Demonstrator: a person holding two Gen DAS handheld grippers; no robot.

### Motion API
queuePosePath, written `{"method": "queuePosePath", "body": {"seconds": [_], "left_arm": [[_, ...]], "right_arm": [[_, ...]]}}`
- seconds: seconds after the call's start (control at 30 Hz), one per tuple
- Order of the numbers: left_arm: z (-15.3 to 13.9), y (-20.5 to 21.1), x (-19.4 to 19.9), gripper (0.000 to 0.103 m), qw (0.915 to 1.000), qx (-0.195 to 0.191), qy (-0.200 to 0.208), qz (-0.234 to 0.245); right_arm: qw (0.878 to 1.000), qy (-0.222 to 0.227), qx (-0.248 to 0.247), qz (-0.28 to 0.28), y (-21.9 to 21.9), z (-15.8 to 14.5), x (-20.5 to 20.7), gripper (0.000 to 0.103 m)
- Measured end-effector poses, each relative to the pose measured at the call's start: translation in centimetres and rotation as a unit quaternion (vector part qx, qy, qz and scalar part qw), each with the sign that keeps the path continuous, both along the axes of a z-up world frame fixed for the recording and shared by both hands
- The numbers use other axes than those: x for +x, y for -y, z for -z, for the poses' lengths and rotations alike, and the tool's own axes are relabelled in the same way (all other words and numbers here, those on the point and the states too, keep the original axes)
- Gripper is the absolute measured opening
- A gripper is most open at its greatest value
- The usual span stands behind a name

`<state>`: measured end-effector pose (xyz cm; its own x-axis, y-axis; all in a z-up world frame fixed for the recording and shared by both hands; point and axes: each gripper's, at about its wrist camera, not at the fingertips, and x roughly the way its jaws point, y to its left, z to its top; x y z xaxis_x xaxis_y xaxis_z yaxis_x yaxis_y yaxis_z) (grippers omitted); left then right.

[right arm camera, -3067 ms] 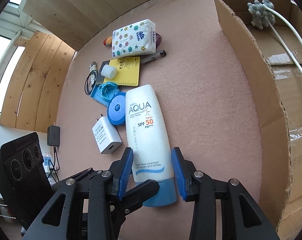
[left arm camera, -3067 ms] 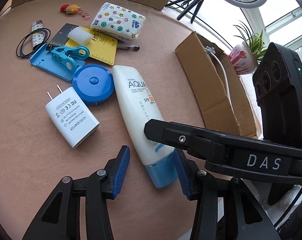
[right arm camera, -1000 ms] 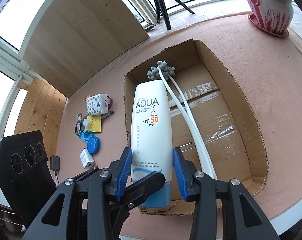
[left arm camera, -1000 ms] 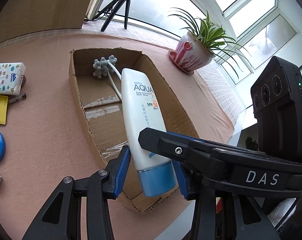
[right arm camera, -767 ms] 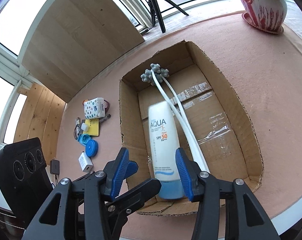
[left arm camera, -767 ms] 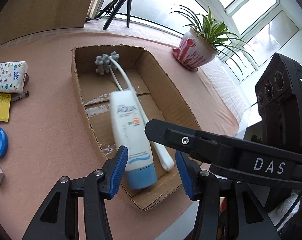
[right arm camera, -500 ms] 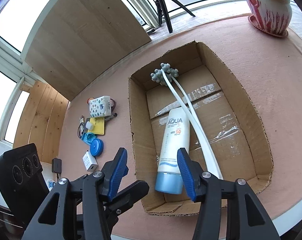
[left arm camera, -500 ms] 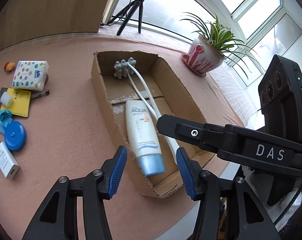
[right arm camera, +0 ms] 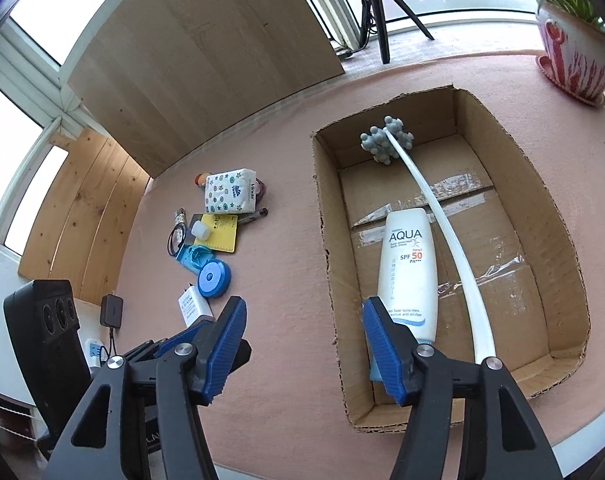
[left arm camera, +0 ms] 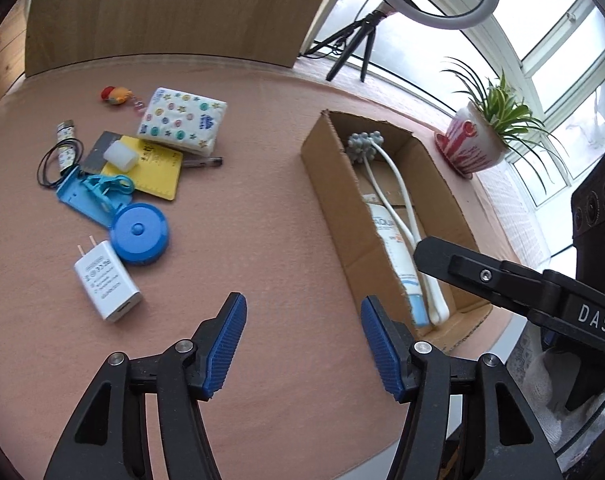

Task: Organize objects
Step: 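Open the left gripper and release the sunscreen tube in the box, then move the left tool to the white AC adapter and close on it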

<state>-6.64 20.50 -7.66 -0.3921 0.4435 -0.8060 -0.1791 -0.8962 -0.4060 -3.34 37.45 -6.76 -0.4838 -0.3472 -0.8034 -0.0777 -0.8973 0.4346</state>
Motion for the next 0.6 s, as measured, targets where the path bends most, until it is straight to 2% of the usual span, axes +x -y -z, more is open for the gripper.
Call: {"method": "queuePosePath", "body": {"seconds": [0.17,0.27,0.47,0.6], "left_arm": [[0.5,2.8,-0.4,0.066,0.9984,-0.042,-0.001,-0.039],[1.0,4.0,-0.8,0.070,0.9958,-0.072,-0.005,-0.057],[2.8,5.5,-1.8,0.071,0.9922,-0.097,0.015,-0.077],[3.7,5.8,-2.6,0.079,0.9899,-0.113,0.015,-0.084]], "right_arm": [[0.999,-0.008,0.027,-0.016,2.1,-0.1,-0.1,0.057],[0.999,-0.013,0.037,-0.016,3.0,-0.1,-0.3,0.058],[0.998,-0.021,0.052,-0.009,3.8,0.2,-0.4,0.059],[0.999,-0.022,0.045,0.000,3.9,0.6,-0.5,0.059]]}}
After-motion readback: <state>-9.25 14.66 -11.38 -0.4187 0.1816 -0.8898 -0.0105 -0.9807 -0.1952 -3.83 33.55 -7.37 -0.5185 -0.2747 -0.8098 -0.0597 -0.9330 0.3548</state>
